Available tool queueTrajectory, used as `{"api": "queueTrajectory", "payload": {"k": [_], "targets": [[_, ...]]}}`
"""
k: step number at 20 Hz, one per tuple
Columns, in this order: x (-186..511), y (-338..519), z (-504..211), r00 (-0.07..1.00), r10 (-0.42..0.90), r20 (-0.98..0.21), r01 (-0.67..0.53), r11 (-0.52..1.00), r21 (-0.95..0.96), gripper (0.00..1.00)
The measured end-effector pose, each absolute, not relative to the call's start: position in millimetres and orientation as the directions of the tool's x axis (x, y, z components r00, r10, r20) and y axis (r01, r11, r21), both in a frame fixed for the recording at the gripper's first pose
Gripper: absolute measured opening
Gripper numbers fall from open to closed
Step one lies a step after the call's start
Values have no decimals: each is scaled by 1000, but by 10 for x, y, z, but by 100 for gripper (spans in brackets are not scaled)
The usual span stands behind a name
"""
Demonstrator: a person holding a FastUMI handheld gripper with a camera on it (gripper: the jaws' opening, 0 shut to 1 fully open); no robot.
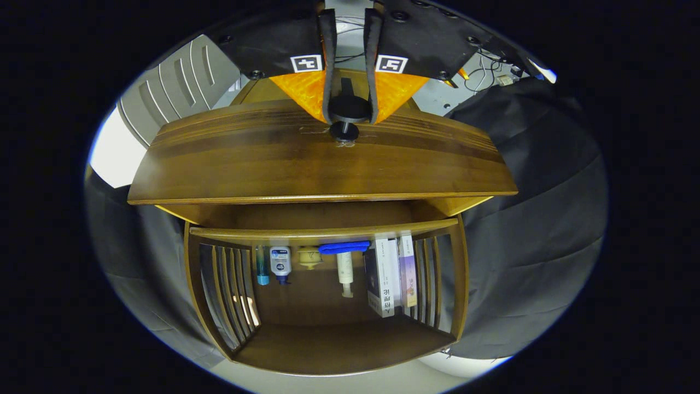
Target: Pull open the drawer, take out the items inside it, and place them on the countertop above the cabinet.
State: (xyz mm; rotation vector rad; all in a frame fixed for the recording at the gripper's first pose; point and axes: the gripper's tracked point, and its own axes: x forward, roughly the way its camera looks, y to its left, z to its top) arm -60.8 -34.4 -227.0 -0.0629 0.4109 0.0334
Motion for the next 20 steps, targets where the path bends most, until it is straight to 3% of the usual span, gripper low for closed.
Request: {"api": "queueTrajectory", "payload": {"k": [9,12,19,20], "targets": [[-712,-313,-2270,909,44,-414,-69,997,-45,22],[-710,-302,-2266,903,63,-426,-77,997,-17,40],[-709,-307,-1768,951,81,-298,-98,994,-42,98],[-724,-330,-1679,958,77,-276,-98,993,-62,98]]}}
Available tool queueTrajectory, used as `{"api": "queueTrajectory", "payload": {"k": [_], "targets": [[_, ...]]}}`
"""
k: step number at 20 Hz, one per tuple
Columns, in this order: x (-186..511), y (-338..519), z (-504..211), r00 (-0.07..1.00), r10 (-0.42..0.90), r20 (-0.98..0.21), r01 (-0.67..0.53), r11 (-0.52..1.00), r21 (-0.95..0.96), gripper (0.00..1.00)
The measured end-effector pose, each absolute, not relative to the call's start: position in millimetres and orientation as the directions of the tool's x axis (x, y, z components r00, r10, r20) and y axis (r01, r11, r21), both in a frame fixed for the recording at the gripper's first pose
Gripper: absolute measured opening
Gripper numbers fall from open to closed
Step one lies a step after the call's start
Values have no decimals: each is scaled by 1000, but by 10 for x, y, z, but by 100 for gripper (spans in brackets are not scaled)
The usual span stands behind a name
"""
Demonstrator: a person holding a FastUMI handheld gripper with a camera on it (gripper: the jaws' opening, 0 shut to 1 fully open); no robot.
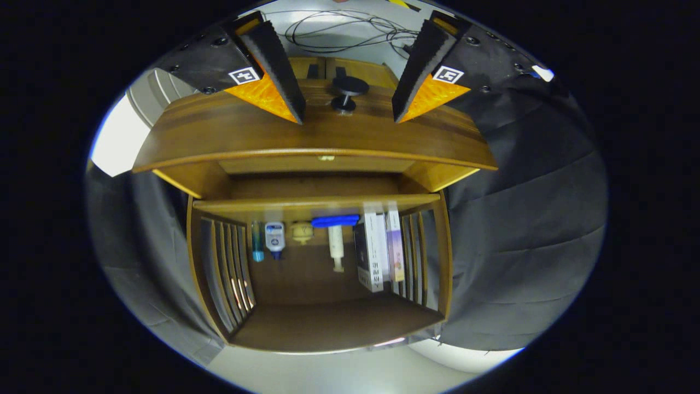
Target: Pull open the drawer, take out the items inside it, and place them on the countertop above the cabinet.
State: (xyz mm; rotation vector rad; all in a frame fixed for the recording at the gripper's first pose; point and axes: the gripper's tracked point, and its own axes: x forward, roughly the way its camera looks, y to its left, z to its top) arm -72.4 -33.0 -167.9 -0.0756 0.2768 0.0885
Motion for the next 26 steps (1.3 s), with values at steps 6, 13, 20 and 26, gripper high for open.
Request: {"api": "queueTrajectory", "payload": {"k": [6,13,20,26], "targets": [[-622,-300,-979,984,100,-147,-112,991,-76,98],[-194,-343,-620,968,85,-236,-104,992,-68,98],[218,-368,-775,911,68,-407,-99,994,-55,99],[443,-377,-1156,812,67,-580,-78,997,6,98]]}}
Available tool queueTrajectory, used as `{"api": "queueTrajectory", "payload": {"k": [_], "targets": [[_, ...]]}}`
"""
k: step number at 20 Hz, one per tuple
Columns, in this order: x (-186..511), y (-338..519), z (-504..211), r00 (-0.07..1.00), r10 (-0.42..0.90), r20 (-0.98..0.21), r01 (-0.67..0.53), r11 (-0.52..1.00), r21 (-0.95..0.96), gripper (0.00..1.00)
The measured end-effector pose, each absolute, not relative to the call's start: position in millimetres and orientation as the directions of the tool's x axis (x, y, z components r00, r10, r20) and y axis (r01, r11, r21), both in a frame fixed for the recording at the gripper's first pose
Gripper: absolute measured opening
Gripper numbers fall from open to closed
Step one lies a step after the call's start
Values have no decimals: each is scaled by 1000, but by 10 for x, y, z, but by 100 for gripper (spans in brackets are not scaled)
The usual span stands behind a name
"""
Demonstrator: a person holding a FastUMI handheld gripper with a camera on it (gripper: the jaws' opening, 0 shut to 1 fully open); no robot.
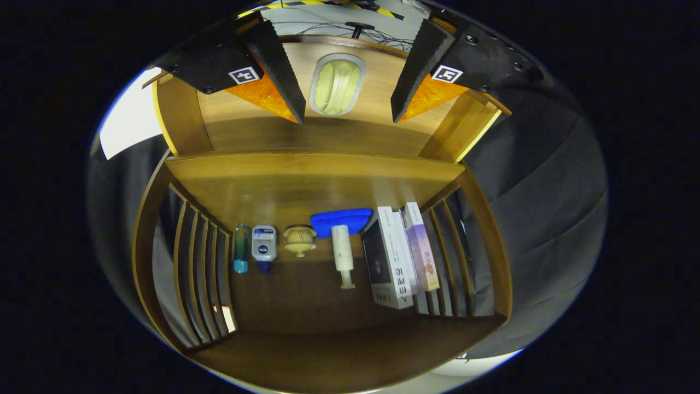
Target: Pull open the drawer, take out the items inside it, and place them on the countertop above the cabinet.
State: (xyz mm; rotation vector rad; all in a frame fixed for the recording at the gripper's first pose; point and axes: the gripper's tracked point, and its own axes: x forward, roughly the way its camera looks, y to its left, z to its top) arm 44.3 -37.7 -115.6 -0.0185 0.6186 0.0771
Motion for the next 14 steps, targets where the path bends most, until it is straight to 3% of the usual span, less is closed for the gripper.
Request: {"api": "queueTrajectory", "payload": {"k": [11,14], "targets": [[656,-426,-1799,667,29,-744,-52,999,-7,98],[684,-467,-1898,651,13,-759,-18,1000,2,94]]}}
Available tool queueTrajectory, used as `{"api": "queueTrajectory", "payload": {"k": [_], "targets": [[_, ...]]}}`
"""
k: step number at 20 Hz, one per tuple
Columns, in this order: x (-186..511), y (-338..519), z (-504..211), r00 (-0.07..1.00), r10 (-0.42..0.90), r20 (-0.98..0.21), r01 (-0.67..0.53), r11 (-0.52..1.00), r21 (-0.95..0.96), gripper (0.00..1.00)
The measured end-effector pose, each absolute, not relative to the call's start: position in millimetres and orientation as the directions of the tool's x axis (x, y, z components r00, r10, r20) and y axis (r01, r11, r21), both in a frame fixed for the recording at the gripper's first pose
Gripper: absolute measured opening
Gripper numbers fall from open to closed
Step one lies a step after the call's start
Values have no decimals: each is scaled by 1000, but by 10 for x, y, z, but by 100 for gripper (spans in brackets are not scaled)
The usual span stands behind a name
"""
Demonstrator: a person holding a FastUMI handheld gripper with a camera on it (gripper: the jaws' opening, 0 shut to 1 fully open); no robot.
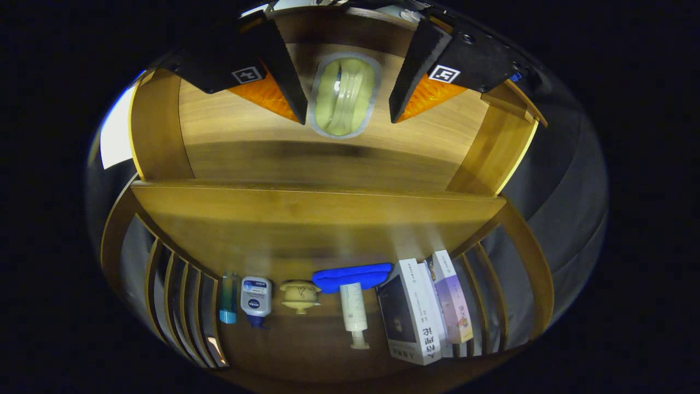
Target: Pull open the drawer, take out the items inside it, and place them on the countertop above the cabinet.
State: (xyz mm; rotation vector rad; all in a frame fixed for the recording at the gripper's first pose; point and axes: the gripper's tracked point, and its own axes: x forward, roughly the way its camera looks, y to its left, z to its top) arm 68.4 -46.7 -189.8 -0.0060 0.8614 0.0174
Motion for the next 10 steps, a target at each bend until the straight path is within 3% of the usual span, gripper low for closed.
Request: {"api": "queueTrajectory", "payload": {"k": [6,10], "targets": [[672,-460,-2092,610,10,-793,-2,1000,10,78],[703,-444,-2129,611,2,-792,16,1000,15,48]]}}
